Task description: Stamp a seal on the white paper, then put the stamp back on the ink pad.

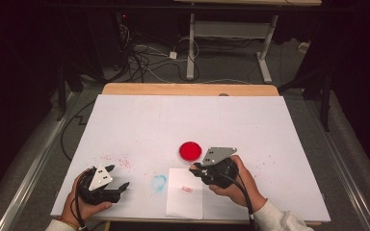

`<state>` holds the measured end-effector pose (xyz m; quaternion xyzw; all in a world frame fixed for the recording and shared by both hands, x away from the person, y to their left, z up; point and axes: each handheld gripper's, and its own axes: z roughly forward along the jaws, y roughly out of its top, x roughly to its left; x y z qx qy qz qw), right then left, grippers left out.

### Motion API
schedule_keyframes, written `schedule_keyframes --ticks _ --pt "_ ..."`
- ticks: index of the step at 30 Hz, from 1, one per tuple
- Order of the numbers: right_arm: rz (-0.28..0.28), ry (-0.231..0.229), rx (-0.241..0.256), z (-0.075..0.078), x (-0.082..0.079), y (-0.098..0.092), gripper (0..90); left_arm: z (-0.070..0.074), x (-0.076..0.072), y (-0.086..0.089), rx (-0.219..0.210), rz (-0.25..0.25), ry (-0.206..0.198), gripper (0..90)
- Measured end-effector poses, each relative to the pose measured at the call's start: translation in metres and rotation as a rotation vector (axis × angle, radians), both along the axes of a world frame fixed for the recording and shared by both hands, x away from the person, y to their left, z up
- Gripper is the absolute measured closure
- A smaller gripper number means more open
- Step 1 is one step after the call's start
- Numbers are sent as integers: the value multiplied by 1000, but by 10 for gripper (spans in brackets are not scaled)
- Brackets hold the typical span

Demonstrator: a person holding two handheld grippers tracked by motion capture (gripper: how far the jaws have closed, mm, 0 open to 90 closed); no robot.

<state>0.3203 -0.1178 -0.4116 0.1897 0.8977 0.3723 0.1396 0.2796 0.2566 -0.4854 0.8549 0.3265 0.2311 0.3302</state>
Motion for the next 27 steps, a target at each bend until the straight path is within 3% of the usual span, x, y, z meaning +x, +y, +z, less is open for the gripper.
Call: schedule_keyframes --ticks 17,27 --pt "-39 -39 10 8 8 -9 758 0 -3 1 1 6 -5 216" --pt "-78 -38 15 9 17 -13 758 0 -3 -3 19 -5 -4 216"
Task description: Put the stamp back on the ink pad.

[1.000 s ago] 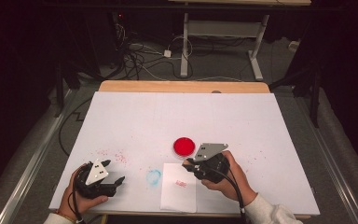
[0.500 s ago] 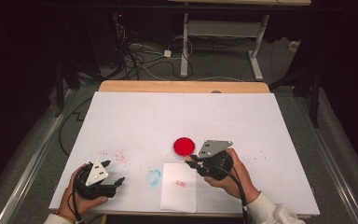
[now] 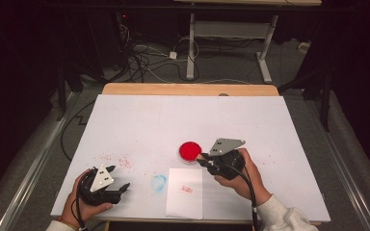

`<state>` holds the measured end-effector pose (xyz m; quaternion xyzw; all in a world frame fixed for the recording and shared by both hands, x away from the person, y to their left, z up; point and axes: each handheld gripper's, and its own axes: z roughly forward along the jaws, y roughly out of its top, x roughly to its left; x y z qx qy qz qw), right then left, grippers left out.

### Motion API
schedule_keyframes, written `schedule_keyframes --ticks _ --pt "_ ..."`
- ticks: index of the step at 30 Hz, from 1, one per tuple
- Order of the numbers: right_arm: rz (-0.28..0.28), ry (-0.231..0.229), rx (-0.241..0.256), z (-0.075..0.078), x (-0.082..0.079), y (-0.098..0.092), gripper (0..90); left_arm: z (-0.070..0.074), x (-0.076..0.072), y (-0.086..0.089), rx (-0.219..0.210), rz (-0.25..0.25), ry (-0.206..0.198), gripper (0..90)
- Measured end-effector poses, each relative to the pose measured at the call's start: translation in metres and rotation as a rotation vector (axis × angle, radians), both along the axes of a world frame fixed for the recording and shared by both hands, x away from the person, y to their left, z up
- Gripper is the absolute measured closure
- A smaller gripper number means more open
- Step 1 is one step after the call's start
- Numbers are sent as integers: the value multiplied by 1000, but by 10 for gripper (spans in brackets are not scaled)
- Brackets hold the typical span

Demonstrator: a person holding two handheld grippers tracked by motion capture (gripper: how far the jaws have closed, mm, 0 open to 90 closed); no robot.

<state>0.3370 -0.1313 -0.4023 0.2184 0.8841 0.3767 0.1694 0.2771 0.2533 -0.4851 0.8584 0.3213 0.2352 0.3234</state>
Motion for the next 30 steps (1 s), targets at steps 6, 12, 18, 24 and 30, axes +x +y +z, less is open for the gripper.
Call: schedule_keyframes --ticks 6,12,18,24,30 --pt "-9 -11 -11 4 10 7 758 1 -2 2 -5 4 -6 216" --pt "-25 -14 -8 5 25 18 757 1 -2 3 -7 5 -3 216" --pt "-35 15 -13 -4 38 29 756 0 -2 4 -3 6 0 216" --pt "-57 47 -22 -16 49 36 756 0 -2 4 -5 7 0 216" --pt "-82 68 -34 -26 59 40 756 0 -2 4 -4 10 0 216"
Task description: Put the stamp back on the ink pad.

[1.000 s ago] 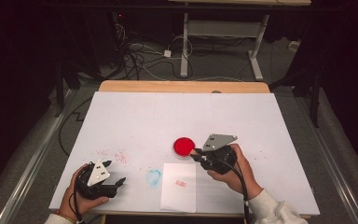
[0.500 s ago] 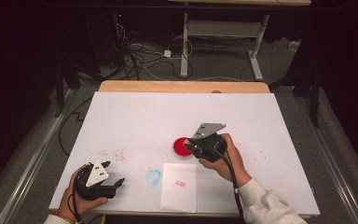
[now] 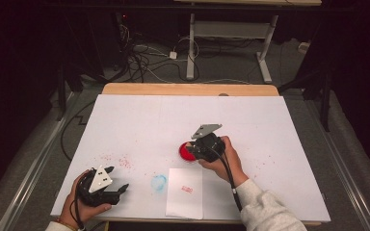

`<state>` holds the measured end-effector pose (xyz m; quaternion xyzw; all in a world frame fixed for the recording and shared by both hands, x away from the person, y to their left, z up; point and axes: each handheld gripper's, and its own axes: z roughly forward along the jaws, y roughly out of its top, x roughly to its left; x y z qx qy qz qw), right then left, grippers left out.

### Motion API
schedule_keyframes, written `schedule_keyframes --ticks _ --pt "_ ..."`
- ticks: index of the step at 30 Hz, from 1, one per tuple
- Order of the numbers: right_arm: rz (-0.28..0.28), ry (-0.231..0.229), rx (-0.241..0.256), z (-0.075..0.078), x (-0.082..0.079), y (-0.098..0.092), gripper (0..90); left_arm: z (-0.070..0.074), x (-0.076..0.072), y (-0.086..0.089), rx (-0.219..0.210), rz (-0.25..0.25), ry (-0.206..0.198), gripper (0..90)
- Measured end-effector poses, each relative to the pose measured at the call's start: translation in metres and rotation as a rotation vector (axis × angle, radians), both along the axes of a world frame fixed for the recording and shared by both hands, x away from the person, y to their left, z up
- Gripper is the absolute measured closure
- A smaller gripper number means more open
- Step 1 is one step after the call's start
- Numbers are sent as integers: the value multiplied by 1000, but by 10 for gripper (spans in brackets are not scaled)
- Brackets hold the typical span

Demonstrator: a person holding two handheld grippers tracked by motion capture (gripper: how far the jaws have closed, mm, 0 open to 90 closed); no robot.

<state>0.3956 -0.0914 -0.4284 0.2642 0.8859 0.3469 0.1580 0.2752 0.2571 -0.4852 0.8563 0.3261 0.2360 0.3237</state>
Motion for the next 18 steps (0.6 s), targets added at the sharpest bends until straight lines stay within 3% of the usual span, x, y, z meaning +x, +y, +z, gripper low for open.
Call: schedule_keyframes --ticks 18 --pt "-38 63 -39 -25 13 3 755 -1 0 1 5 -5 7 225"
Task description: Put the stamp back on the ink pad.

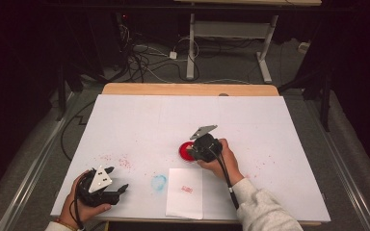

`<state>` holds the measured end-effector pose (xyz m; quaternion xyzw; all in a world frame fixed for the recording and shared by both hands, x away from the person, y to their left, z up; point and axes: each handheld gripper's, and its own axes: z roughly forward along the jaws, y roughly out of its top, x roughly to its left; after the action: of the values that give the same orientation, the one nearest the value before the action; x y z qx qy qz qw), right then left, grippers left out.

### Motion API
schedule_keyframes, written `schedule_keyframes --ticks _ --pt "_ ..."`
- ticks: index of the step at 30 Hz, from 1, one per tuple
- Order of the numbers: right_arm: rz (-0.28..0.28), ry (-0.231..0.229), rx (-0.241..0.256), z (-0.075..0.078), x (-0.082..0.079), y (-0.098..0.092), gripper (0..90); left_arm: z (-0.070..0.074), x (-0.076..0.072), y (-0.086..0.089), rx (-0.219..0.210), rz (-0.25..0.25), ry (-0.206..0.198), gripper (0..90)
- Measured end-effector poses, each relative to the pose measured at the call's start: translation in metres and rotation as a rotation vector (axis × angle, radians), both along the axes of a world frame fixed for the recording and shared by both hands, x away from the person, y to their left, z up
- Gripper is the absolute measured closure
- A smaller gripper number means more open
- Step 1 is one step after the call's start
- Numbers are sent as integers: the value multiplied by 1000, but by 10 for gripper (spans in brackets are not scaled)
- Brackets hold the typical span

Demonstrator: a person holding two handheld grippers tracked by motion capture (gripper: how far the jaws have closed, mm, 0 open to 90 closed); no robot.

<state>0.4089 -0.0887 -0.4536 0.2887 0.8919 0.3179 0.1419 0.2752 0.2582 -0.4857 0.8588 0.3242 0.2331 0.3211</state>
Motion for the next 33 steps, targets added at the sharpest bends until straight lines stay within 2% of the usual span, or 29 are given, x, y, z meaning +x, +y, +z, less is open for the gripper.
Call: schedule_keyframes --ticks 4,9,11,13,18,22,25,27,33 --pt "-8 0 13 -3 0 -1 755 0 0 0 2 1 -1 224" --pt "-5 -8 7 -3 -1 -1 750 0 -1 -1 0 4 -3 224" --pt "-14 -7 5 -2 -1 -2 701 0 -1 0 -2 3 -4 223" --pt "-13 -7 18 -1 -1 -3 688 1 0 0 -1 4 -2 223" --pt "-23 -57 63 11 -5 -7 619 0 0 -1 -1 3 -5 223" --pt "-30 -115 87 23 -9 -9 592 1 -1 0 -1 3 -5 223" --pt "-25 -139 110 31 -13 -12 579 1 -1 0 0 3 -5 223" --pt "-26 -162 109 36 -14 -13 578 1 -1 -1 -2 2 -5 223" --pt "-30 -195 124 45 -18 -17 563 1 -1 -1 -2 3 -6 223"
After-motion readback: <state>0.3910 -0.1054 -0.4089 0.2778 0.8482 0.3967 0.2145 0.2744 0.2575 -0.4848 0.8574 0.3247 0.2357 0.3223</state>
